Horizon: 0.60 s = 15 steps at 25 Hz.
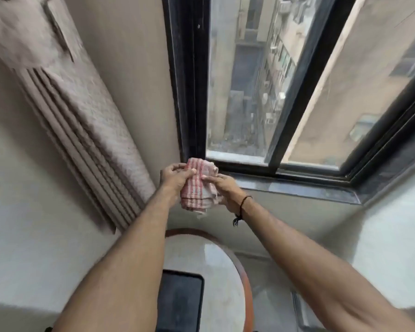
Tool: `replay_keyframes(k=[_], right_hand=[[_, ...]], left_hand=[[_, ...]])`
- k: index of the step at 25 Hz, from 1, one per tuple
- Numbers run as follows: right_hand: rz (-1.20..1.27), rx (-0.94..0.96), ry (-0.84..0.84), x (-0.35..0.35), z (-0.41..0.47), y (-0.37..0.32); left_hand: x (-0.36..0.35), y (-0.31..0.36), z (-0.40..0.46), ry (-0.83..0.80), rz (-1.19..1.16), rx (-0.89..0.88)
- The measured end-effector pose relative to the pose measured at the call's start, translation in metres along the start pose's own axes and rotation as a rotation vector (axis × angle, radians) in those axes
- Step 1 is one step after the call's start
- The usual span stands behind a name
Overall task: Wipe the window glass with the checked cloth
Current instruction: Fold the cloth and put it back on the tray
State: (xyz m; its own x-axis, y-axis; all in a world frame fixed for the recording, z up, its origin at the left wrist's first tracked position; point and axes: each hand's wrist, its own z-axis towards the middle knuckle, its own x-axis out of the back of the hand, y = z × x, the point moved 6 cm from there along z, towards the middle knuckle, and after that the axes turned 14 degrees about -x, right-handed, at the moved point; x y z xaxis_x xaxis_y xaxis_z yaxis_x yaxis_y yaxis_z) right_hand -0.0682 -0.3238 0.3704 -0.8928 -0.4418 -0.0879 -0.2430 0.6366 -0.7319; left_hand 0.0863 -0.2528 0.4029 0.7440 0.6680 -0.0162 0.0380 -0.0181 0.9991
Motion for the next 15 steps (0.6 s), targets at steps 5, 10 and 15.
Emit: replay_keyframes(k=[5,10,15], right_hand=[[-0.110,-0.407,0.093,-0.042,0.073,0.271],[-0.165,-0.614,0.200,-0.049,0.121,0.469],[-0.273,-0.562,0.270,-0.050,0.135,0.483]], left_hand=[[0.098,-0.257,-0.094,0.102,0.187,0.372],[0.139,-0.420,-0.175,0.116,0.279,0.577],[0.140,-0.459,-0.174,0.018,0.340,0.617]])
